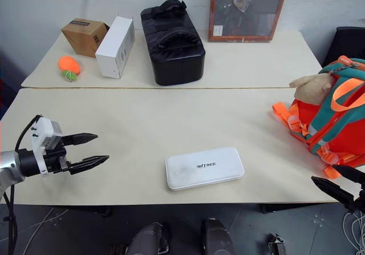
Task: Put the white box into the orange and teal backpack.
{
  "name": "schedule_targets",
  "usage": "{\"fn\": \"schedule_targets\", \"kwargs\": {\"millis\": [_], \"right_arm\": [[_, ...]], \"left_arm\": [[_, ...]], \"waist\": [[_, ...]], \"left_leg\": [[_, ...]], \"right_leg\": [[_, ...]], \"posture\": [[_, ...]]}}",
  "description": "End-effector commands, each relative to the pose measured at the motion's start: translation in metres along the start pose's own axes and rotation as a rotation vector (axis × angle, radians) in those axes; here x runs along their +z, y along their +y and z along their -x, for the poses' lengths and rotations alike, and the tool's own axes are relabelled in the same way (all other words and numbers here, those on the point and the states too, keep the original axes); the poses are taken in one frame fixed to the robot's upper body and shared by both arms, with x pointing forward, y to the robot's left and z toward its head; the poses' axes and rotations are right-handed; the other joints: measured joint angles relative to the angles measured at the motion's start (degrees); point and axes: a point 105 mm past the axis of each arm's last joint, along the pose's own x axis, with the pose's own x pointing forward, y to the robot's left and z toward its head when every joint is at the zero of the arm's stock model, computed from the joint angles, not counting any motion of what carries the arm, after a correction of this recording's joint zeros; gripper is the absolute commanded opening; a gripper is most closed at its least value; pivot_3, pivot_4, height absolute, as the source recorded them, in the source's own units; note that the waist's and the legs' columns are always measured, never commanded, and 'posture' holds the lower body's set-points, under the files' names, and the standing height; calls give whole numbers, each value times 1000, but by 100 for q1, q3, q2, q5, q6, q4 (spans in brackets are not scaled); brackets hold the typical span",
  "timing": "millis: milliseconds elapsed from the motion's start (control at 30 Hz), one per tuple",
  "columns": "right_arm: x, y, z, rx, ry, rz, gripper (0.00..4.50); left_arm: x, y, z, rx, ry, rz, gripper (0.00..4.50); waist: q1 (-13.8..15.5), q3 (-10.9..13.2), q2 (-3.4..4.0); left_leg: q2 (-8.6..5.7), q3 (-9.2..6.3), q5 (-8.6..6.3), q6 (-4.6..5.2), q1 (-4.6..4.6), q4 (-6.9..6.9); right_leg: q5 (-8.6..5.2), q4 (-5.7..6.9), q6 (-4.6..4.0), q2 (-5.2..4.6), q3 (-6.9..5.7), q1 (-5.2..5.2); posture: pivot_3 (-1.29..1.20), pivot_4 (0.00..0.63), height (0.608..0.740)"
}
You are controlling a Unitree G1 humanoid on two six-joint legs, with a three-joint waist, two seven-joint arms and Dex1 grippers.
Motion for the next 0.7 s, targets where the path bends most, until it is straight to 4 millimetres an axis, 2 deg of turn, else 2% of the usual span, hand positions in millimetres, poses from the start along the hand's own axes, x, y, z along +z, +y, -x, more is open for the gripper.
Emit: {"fn": "schedule_targets", "kwargs": {"millis": [33, 533, 600, 633, 667, 700], "right_arm": [[8, -1, 4, -24, -30, 38, 4462], [10, -2, 1, -18, -34, 51, 4462], [14, 10, -2, 58, -36, 52, 4086], [16, 20, -4, 111, -32, 48, 3875], [17, 30, -6, 164, -27, 50, 3594], [18, 39, -9, 215, -19, 51, 3194]], "left_arm": [[4, -1, -2, 0, -7, -24, 4500], [2, -5, -4, -14, -3, -16, 4500], [5, -13, -7, -49, -17, -14, 4500], [5, -20, -9, -86, -13, -13, 4110], [2, -29, -12, -130, 0, -19, 3912], [-1, -38, -15, -175, 19, -29, 3588]], "waist": [[2, 0, 0], [1, 0, 0], [2, 0, 0], [1, 0, 0], [-1, 0, 0], [-3, -1, 1]], "left_leg": [[0, 0, 0, 0, 0, 1], [-1, 0, 1, 1, 1, 4], [-1, 0, 1, 2, 1, 4], [-1, 0, 1, 2, 1, 4], [0, 0, 1, 1, 1, 4], [0, 0, 1, 1, 2, 3]], "right_leg": [[0, 0, 0, 0, 0, 0], [0, 5, 0, 0, 0, 1], [0, 7, 0, 1, 0, 1], [0, 7, 0, 0, 0, 1], [0, 9, 0, 1, 0, 1], [0, 9, 0, 1, 0, 1]], "posture": [[0, 150, 740], [0, 150, 740], [0, 150, 740], [0, 150, 740], [0, 150, 740], [0, 150, 740]]}}
